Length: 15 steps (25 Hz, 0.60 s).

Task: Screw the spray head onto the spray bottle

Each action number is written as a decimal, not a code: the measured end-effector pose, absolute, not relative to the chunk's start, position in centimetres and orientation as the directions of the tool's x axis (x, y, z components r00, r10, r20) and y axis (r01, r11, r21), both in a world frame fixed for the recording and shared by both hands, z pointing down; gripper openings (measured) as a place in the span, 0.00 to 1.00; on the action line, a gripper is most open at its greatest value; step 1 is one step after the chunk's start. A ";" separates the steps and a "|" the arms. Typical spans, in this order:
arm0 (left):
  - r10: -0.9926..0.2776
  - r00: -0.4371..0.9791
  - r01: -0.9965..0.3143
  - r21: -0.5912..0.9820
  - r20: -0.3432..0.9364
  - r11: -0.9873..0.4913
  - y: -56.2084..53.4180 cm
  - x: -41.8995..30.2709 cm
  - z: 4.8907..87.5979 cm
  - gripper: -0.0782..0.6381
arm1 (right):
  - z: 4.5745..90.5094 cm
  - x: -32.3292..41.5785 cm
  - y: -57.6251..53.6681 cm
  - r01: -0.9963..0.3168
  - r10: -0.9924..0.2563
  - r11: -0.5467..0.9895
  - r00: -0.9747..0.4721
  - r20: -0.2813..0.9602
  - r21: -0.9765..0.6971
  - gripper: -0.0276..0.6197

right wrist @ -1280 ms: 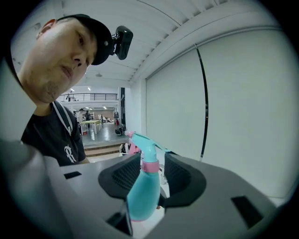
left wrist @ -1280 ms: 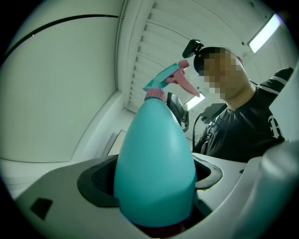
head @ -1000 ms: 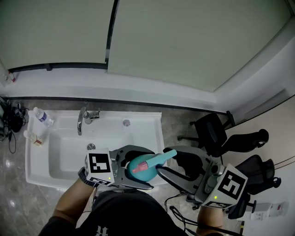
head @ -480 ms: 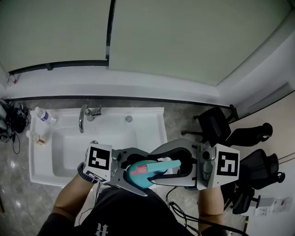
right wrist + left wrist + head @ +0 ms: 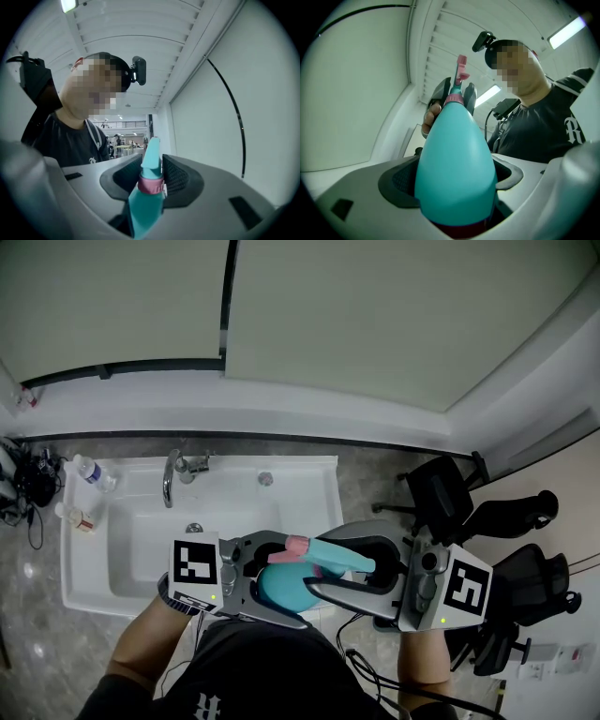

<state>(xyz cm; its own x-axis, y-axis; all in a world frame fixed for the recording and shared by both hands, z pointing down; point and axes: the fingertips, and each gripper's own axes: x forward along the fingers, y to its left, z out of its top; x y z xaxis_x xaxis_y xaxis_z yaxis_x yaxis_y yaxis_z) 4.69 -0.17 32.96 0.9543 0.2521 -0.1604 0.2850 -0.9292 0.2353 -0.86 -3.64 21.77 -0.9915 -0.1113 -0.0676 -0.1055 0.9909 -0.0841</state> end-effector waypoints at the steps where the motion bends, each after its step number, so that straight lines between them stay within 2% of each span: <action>1: 0.212 0.968 0.240 0.232 -0.137 -0.943 -0.7 4.8 33.2 0.71 | 22.0 -0.7 -4.2 -0.152 -0.157 0.984 -0.986 -0.051 -0.093 0.25; 6: -0.119 0.990 -0.130 0.144 0.081 -0.981 -4.8 5.1 35.3 0.71 | 24.5 1.4 -8.1 -0.412 -0.408 0.890 -0.911 0.062 -0.195 0.25; 11: -0.489 0.859 -0.488 -0.042 0.154 -0.872 -8.4 4.8 36.8 0.71 | 26.4 2.6 -11.0 -0.562 -0.556 0.777 -0.824 0.110 -0.284 0.25; 13: -0.603 0.778 -0.591 -0.119 0.178 -0.798 -9.5 4.4 38.0 0.71 | 27.5 3.0 -12.1 -0.611 -0.604 0.719 -0.785 0.139 -0.330 0.25; 15: -0.625 0.753 -0.612 -0.130 0.204 -0.780 -9.9 4.4 39.2 0.71 | 28.7 3.3 -12.8 -0.639 -0.635 0.666 -0.756 0.156 -0.385 0.25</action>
